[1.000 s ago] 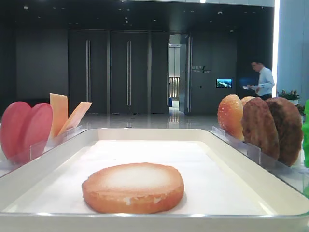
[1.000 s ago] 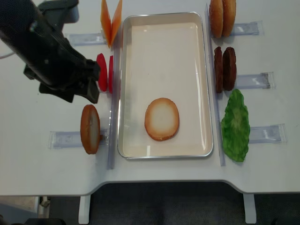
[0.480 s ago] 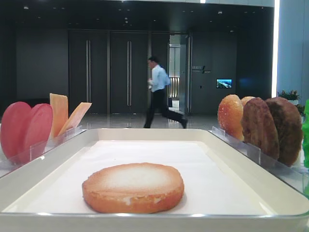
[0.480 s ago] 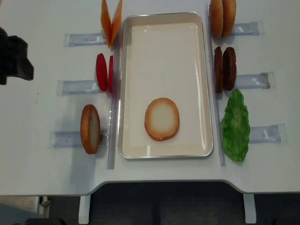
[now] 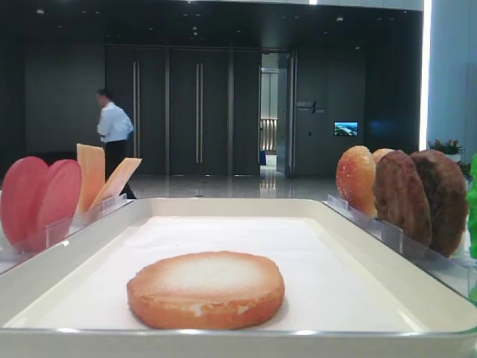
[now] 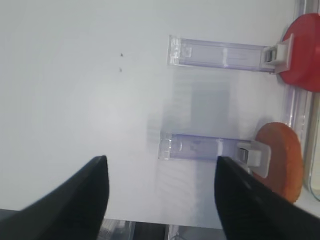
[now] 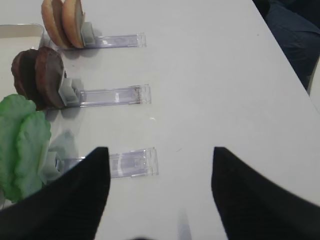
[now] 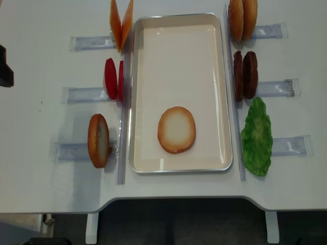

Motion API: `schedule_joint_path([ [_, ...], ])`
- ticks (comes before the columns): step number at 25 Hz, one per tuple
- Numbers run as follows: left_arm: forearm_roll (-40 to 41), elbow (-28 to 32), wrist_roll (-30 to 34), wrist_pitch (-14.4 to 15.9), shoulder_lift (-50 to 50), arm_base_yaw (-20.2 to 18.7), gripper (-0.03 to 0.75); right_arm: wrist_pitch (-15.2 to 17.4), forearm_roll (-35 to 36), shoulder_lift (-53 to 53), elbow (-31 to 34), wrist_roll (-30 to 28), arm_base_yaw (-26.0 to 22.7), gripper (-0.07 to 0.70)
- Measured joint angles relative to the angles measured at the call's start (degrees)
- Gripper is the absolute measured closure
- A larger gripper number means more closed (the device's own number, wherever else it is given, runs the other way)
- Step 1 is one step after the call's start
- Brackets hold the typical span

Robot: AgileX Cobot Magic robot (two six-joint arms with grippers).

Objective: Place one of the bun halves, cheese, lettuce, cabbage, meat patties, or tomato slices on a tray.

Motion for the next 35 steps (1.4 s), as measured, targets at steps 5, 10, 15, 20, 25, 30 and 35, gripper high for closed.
schedule_joint_path([
  [5, -1.6, 2.57, 0.39, 0.05, -7.59, 0.0, 0.211, 0.0, 0.0, 0.0, 0.0, 0.0, 0.0, 0.199],
  [10, -2.44, 8.35, 0.91, 0.32, -17.05, 0.0, 0.211, 0.0, 0.0, 0.0, 0.0, 0.0, 0.0, 0.199],
  [15, -2.48, 13.78, 1.32, 0.52, -26.42, 0.0, 0.211, 0.0, 0.0, 0.0, 0.0, 0.0, 0.0, 0.199],
  [20, -2.5, 19.06, 2.91, 0.34, -33.63, 0.0, 0.211, 0.0, 0.0, 0.0, 0.0, 0.0, 0.0, 0.199],
  [25, -2.97, 25.21, 4.25, -1.53, -40.53, 0.0, 0.211, 0.0, 0.0, 0.0, 0.0, 0.0, 0.0, 0.199],
  [30, -4.53, 31.55, 4.64, -3.2, -48.5, 0.0, 0.211, 0.0, 0.0, 0.0, 0.0, 0.0, 0.0, 0.199],
  [35, -5.95, 33.1, 6.54, -5.17, -54.37, 0.0, 0.211, 0.0, 0.0, 0.0, 0.0, 0.0, 0.0, 0.199],
])
